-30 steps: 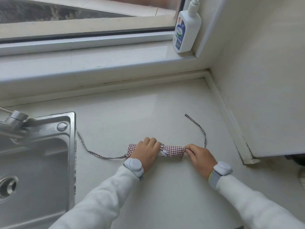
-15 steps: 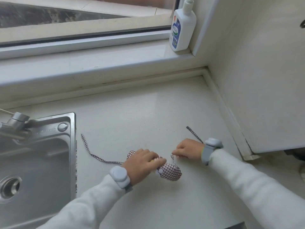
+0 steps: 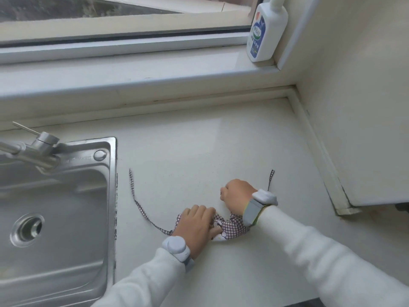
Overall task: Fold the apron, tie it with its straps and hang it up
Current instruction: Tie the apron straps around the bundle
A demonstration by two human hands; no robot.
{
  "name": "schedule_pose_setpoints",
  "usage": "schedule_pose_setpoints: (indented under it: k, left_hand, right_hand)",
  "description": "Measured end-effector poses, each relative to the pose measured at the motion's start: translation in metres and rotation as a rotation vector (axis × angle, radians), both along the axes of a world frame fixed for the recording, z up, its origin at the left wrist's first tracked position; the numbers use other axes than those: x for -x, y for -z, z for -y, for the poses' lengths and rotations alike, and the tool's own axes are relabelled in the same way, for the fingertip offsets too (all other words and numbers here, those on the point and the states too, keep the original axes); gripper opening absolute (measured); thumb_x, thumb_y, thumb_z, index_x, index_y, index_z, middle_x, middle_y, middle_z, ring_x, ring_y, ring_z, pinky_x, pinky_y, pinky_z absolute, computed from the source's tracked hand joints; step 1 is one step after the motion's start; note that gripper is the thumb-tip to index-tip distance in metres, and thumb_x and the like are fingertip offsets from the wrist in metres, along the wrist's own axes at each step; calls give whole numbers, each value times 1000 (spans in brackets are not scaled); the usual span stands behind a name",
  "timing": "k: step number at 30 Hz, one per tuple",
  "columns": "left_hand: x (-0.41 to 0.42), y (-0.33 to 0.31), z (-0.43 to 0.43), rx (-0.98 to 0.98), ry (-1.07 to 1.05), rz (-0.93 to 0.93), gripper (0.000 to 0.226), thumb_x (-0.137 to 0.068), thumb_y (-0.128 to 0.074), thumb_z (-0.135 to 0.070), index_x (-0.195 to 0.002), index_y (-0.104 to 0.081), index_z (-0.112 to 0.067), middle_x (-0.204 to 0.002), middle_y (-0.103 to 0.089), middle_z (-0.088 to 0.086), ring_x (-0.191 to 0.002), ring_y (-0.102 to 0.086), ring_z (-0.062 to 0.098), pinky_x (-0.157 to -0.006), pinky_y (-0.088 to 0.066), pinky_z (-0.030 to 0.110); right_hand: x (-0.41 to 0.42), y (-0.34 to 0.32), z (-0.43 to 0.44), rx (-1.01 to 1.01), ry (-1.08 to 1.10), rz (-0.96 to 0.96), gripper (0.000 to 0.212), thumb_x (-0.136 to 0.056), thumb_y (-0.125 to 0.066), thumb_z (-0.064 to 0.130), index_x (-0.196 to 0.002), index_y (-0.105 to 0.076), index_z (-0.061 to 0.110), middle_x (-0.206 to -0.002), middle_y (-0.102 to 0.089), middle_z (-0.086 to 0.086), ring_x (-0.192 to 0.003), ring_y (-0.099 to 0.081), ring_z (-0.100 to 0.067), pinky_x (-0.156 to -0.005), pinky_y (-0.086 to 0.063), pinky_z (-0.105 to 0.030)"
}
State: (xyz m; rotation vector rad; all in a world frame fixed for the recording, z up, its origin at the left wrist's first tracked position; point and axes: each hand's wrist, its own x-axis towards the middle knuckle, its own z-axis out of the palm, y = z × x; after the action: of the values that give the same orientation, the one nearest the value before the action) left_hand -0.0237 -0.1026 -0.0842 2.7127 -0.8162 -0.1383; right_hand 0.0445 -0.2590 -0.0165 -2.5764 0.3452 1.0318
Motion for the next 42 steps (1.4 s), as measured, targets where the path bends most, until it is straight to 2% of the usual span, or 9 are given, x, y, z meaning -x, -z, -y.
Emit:
schedule_pose_setpoints:
  k: [7, 13, 18, 22, 25, 30, 36, 39, 42]
  left_hand:
    - [14, -9, 6, -2, -105, -63, 26, -84, -47, -43, -76, -55, -20, -71, -56, 0, -61, -50, 24, -47, -33, 30]
    - [-27, -40, 0, 369, -400, -743, 23, -90, -51, -27, -70, -55, -37, -53, -57, -11, -49, -52, -3, -55, -41, 20]
    - [-68, -50, -16, 903, -562, -1145, 18, -92, -58, -21, -89, -71, -9, -74, -69, 3, -63, -61, 11, -60, -50, 23]
    - [-76, -55, -29, 769, -336, -1289, 17, -91, -59, -26, -91, -75, -20, -85, -73, 2, -75, -65, 15, -71, -52, 27]
    - [-72, -62, -24, 340, 4, -1239, 18, -92, -57, -37, -92, -73, -29, -91, -73, -4, -81, -66, 9, -82, -54, 30]
    - [-61, -53, -3, -86, 215, -915, 23, -92, -53, -31, -106, -70, -23, -100, -72, -3, -86, -63, 16, -86, -51, 33]
    - [-69, -32, 3, 122, -142, -748, 28, -71, -75, -38, -88, -59, -22, -82, -66, -3, -75, -60, 16, -62, -43, 23]
    - [-75, -25, -1, 215, -262, -712, 40, -66, -73, -27, -84, -38, -22, -78, -62, -2, -69, -56, 17, -62, -42, 27]
    - [-84, -26, 0, 190, -203, -618, 25, -63, -73, -19, -79, -54, -25, -75, -64, -5, -73, -63, 16, -66, -51, 26]
  right_hand:
    - [33, 2, -21, -403, 468, 190, 30, -96, -38, 22, -87, -67, 21, -67, -72, 4, -61, -59, -6, -61, -45, -24]
    - [54, 5, -40, -771, 500, 404, 32, -99, -42, 19, -71, -56, 22, -54, -52, 5, -50, -48, -11, -56, -41, -26]
    - [76, 5, -27, -1166, 314, -110, 35, -104, -37, 16, -77, -58, 15, -51, -49, -1, -35, -33, -8, -37, -27, -16]
    - [63, 10, -6, -836, 141, -342, 33, -100, -44, 28, -71, -59, 21, -54, -44, 4, -44, -31, -11, -40, -24, -21]
    - [34, 13, -10, -64, 7, -194, 28, -98, -47, 29, -78, -67, 24, -71, -65, 4, -56, -42, -7, -48, -32, -19]
    - [-10, -20, 14, -299, -327, -285, 29, -95, -48, 32, -71, -59, 18, -61, -51, 6, -52, -42, -10, -54, -35, -24]
    - [19, -4, -13, -103, -188, 335, 24, -93, -49, 28, -85, -70, 20, -85, -71, -2, -81, -63, -24, -70, -49, -34]
    - [62, 25, -10, -217, -197, 779, 27, -90, -49, 32, -87, -73, 21, -74, -70, 1, -69, -64, -21, -61, -49, -30]
    - [91, 57, 0, -146, -378, 969, 29, -86, -46, 16, -103, -70, 15, -67, -61, -1, -51, -56, -21, -41, -42, -28]
